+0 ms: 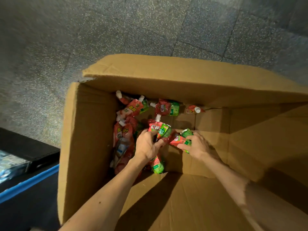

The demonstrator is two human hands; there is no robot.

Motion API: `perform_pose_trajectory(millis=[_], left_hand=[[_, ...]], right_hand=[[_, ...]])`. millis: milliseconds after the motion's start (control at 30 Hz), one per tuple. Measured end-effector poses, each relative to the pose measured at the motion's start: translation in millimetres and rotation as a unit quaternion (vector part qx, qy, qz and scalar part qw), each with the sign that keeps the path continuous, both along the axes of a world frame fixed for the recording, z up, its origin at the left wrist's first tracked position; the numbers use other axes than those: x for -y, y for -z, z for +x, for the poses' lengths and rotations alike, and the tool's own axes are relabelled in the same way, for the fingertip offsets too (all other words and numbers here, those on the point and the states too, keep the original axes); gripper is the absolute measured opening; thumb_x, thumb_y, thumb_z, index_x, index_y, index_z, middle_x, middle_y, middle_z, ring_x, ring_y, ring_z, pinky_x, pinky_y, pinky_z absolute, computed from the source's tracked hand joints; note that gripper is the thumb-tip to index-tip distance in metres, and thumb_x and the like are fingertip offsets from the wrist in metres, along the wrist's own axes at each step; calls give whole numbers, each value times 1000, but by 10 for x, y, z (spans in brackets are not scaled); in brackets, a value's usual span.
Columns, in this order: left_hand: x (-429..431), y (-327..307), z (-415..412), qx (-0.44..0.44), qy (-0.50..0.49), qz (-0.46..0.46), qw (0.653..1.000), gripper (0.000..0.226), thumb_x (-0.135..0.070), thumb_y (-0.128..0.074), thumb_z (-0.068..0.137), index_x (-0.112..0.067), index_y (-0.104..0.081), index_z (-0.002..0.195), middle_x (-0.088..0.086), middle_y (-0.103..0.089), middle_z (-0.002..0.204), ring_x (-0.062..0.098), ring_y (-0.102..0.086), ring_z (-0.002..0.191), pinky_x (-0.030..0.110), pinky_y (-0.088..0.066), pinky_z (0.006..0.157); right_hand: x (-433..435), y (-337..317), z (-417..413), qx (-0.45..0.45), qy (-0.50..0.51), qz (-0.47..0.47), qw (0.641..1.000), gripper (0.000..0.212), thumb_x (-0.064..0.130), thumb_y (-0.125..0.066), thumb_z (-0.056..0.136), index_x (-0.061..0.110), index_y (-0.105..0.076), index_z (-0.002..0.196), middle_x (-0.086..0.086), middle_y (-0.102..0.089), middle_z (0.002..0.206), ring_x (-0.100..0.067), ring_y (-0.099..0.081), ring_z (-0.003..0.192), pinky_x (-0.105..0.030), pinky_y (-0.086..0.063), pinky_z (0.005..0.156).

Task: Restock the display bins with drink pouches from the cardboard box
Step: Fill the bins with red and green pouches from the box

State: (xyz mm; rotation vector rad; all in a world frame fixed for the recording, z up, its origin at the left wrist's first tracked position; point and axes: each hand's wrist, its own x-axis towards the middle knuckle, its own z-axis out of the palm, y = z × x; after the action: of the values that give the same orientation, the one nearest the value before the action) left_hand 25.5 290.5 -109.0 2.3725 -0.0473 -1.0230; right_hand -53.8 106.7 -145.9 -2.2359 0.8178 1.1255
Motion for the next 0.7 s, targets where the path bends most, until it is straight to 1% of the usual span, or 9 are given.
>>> perform_pose_trajectory(millis=[67,133,200,233,300,400,567,633,700], left_hand=[[-47,-261,-40,-4,-41,-31,999,34,-26,-72,87,-2,-71,111,10,-67,107,24,-62,100,32,-46,87],[-104,-486,-90,-36,-89,-84,992,19,-22,-73,86,-6,-74,96,-4,-71,84,8,-66,76,25,-51,73],[-175,-747,-155,-52,-123,-120,984,16,-27,-74,85,-14,-76,94,-10,-73,83,1,-68,77,19,-54,73],[-221,-877,-201,-49,-140,-139,979,23,-34,-74,82,-16,-76,98,-10,-75,89,4,-70,85,24,-56,81],[-337,-1187,-292,-47,-177,-184,966,32,-40,-75,80,-18,-77,103,-9,-76,99,9,-71,96,35,-56,92],[-582,-1720,-488,-32,-224,-257,939,8,-19,-71,90,-17,-78,86,-10,-76,83,3,-70,82,21,-53,78],[-1124,-2552,-953,59,-291,-346,890,19,-7,-68,90,-19,-76,77,-4,-71,72,7,-62,68,20,-47,66],[-1359,-2759,-1172,86,-299,-359,880,10,-19,-72,87,-13,-76,80,-2,-71,74,9,-62,70,23,-46,67],[-1591,-2938,-1442,114,-318,-364,868,31,-36,-75,76,-6,-76,86,7,-70,81,16,-62,76,33,-45,72]], right_hand=[[13,-178,-66,10,127,64,990,55,58,-77,75,20,-72,114,-6,-70,115,-23,-68,94,-30,-55,76],[15,-449,-113,29,207,146,967,36,46,-77,82,17,-73,103,-3,-75,97,-15,-69,77,-22,-51,62],[-5,-763,-134,56,238,203,948,33,44,-74,85,17,-73,104,-1,-75,99,-12,-68,88,-23,-51,76],[-26,-936,-136,68,250,229,938,34,45,-73,85,17,-73,105,-1,-76,100,-13,-68,92,-26,-51,84],[-108,-1281,-117,95,269,286,915,35,44,-71,86,14,-73,104,-4,-77,97,-17,-70,90,-29,-54,81],[-316,-1821,-93,141,275,359,881,34,44,-71,81,16,-70,99,-5,-74,95,-20,-69,86,-36,-54,83],[-696,-2646,-236,187,206,398,874,28,43,-70,79,17,-70,90,-4,-72,90,-19,-69,81,-42,-56,89],[-803,-2859,-369,191,207,408,868,37,48,-72,72,17,-68,92,-12,-67,98,-27,-64,90,-51,-47,101],[-1035,-3092,-495,183,221,449,846,40,48,-66,79,16,-67,102,-17,-68,108,-33,-64,102,-55,-44,105]])
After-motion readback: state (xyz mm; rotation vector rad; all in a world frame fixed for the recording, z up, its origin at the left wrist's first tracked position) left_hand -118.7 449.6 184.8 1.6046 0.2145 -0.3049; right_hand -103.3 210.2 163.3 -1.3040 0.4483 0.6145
